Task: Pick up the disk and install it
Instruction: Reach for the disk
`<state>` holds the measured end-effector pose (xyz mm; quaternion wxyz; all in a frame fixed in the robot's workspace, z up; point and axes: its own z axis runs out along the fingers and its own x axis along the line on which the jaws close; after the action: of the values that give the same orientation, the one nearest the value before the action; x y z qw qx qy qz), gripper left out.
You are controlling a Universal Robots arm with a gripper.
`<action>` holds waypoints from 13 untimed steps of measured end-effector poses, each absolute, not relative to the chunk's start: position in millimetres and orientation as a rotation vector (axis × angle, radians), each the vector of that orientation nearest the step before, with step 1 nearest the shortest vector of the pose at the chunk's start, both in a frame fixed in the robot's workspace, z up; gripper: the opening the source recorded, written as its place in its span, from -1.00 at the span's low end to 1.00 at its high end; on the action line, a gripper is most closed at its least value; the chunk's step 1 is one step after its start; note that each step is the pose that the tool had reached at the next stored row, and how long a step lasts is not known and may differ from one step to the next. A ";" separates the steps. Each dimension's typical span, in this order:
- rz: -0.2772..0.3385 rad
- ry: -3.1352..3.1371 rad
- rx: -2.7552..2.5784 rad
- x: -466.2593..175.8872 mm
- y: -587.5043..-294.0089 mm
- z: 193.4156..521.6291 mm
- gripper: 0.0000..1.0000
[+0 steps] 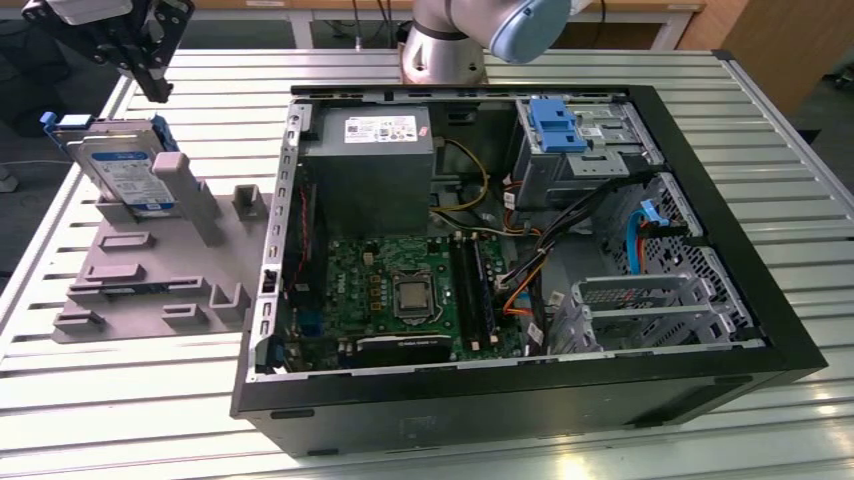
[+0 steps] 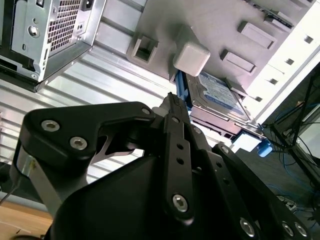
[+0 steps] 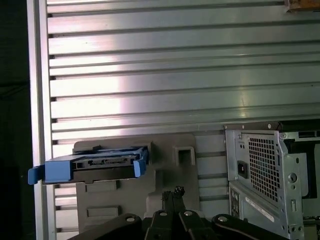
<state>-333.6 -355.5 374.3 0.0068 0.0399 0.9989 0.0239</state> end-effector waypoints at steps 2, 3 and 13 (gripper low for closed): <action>0.075 3.125 0.125 -333.6 -355.6 374.3 -0.79; 0.075 3.125 0.125 -333.7 -355.6 374.4 -0.79; 0.075 3.125 0.125 -340.9 -355.0 373.9 -0.79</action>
<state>-340.9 -355.0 373.9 0.0067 0.0399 0.9989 0.0239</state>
